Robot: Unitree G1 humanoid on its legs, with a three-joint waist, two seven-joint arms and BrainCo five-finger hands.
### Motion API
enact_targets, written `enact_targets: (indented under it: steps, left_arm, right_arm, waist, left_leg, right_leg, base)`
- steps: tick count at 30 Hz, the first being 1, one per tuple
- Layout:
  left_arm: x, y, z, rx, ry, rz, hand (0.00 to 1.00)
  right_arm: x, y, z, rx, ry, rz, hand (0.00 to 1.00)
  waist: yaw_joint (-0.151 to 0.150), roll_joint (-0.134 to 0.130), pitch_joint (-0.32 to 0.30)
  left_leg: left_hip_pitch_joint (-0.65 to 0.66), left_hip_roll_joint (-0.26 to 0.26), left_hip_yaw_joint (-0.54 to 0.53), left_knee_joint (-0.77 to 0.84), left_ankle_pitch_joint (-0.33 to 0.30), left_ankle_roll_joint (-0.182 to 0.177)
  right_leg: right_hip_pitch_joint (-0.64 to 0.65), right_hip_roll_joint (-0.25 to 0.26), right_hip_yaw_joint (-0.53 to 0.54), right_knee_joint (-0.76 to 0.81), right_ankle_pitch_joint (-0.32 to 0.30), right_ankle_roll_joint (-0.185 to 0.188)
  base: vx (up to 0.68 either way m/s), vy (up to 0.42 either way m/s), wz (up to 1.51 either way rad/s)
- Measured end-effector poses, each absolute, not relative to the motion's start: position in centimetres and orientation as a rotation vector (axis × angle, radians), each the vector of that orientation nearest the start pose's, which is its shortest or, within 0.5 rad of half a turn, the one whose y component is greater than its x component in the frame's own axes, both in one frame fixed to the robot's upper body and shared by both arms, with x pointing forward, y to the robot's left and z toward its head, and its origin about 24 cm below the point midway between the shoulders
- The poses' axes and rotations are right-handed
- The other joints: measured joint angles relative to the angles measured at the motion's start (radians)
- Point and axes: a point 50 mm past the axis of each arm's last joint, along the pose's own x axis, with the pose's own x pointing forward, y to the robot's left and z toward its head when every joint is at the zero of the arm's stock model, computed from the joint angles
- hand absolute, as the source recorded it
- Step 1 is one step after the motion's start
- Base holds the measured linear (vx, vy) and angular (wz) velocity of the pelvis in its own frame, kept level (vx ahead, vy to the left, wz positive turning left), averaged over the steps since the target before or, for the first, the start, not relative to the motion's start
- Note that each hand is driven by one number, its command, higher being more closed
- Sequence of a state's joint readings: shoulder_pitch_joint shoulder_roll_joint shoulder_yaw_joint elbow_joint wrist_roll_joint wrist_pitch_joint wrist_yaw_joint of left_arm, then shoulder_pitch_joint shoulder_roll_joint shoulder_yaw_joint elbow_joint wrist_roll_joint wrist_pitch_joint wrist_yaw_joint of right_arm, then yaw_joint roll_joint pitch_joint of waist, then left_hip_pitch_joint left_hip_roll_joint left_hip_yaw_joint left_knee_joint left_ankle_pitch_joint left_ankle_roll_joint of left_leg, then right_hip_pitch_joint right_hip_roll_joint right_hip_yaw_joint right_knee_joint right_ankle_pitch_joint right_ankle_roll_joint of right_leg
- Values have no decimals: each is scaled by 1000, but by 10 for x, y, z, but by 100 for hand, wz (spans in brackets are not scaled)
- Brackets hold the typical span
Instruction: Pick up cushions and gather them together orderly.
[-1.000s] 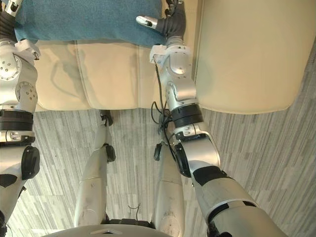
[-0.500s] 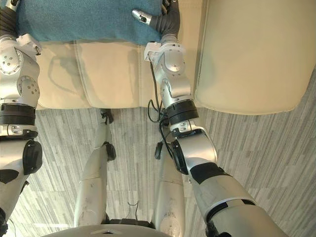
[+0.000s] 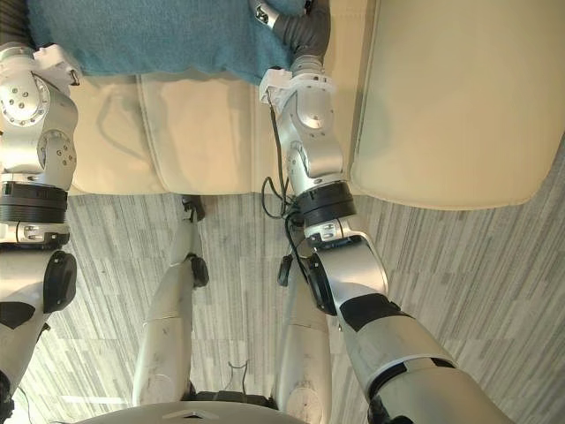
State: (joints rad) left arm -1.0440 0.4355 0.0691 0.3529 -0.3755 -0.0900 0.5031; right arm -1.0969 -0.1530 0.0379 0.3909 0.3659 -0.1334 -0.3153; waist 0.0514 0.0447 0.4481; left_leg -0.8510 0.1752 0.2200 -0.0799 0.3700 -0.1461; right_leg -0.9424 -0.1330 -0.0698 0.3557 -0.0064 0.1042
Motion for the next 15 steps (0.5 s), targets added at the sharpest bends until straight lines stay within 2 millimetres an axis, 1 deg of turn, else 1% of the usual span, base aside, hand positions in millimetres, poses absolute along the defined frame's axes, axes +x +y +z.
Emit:
enact_targets:
  steps: [4, 7, 8, 12, 14, 15]
  left_arm:
    - [336, 205, 328, -261, -858, 431, 100]
    - [323, 201, 334, -316, -919, 456, 100]
    - [322, 200, 334, -324, -925, 459, 100]
    - [311, 195, 333, -352, -965, 479, 100]
    - [301, 191, 337, -376, -1010, 486, 100]
    - [300, 190, 338, -376, -1019, 491, 100]
  right_arm:
    - [341, -92, 317, 391, -821, 24, 100]
    - [325, -85, 324, 460, -890, 25, 100]
    - [322, -84, 326, 460, -902, 23, 100]
    - [299, -81, 332, 474, -1006, 21, 100]
    - [285, -76, 338, 478, -1077, 26, 100]
    - [283, -75, 339, 480, -1089, 30, 100]
  waist:
    - [-2, 0, 0]
    - [-6, 0, 0]
    - [-9, 0, 0]
    - [-11, 1, 1]
    - [-12, 1, 1]
    - [-12, 1, 1]
  left_leg:
    - [0, -2, 0, 1, 8, 8]
    - [1, -2, -4, 1, 22, 11]
    - [2, -2, -5, 1, 26, 11]
    - [22, 0, -29, 1, 28, 13]
    - [23, 0, -31, 1, 28, 13]
    - [23, 0, -31, 1, 28, 13]
  right_leg:
    - [3, 4, 3, -25, 13, 1]
    - [12, 7, 5, -43, 24, 0]
    - [16, 7, 4, -47, 26, 0]
    - [41, 12, 4, -60, 31, -2]
    - [40, 13, 4, -61, 34, -2]
    - [40, 14, 4, -61, 35, -3]
  base:
    - [-26, -90, -7]
    - [-21, -107, -4]
    - [-21, -81, -1]
    - [-26, -95, -2]
    - [-30, -98, -3]
    - [-34, -80, -1]
